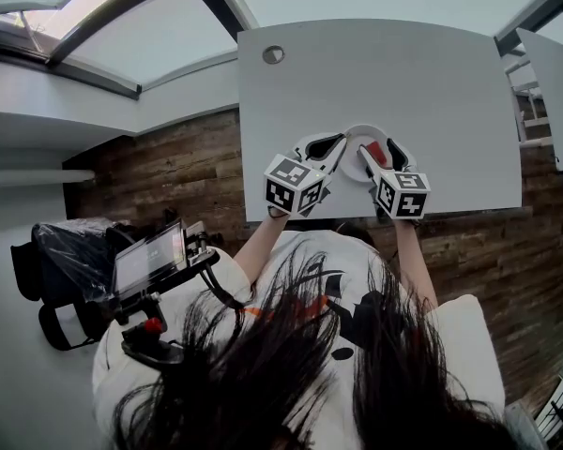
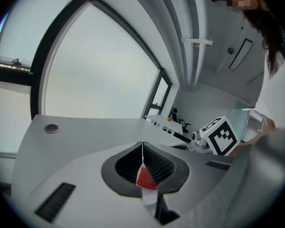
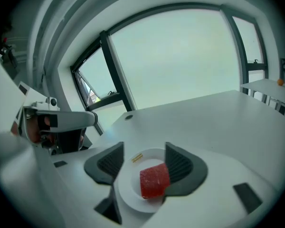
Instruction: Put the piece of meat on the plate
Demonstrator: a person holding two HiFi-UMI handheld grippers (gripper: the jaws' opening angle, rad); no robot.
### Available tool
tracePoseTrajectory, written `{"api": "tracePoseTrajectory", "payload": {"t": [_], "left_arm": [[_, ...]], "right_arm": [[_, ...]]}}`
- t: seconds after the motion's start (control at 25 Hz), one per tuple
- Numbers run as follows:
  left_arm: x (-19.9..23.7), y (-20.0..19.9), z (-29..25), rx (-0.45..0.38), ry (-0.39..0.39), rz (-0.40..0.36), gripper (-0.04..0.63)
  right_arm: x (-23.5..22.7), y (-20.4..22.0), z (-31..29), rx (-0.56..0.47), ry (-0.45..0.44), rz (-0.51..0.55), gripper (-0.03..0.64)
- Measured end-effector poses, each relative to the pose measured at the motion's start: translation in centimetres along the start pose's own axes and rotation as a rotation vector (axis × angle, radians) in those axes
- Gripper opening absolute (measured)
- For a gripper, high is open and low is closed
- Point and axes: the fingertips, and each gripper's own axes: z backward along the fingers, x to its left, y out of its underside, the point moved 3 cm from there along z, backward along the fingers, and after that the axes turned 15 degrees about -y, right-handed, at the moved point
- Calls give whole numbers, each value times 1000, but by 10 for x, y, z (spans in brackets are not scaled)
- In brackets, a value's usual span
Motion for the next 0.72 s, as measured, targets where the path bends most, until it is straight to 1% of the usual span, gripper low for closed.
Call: {"api": "tracePoseTrajectory", "payload": {"t": [0.04, 0.08, 0.16, 0.2, 0.24, 0.28, 0.36, 0.48, 0.56, 0.72], "left_arm": [[-1, -1, 0, -1, 1, 0, 6], [-2, -3, 1, -1, 3, -1, 6], [-4, -4, 1, -1, 5, -5, 6], [-5, -5, 2, -1, 5, -8, 6], [-5, -5, 3, -2, 6, -11, 6], [-6, -5, 5, -3, 6, -14, 6], [-5, -7, 6, -7, -1, -17, 6], [3, -16, 7, -26, -32, -10, 6], [9, -21, 7, -40, -54, 1, 6], [12, -22, 10, -40, -79, 27, 6]], "right_arm": [[3, -6, 3, -25, -2, -4, 224], [6, -11, 6, -47, -5, -8, 207], [12, -21, 11, -87, -15, -17, 200], [15, -25, 14, -108, -17, -19, 138], [18, -30, 16, -130, -19, -22, 97], [22, -33, 19, -150, -23, -27, 79], [29, -41, 21, -178, -40, -40, 72], [37, -58, 15, -198, -83, -38, 72], [43, -66, 9, -197, -106, -31, 72], [51, -68, 6, -175, -127, -43, 72]]}}
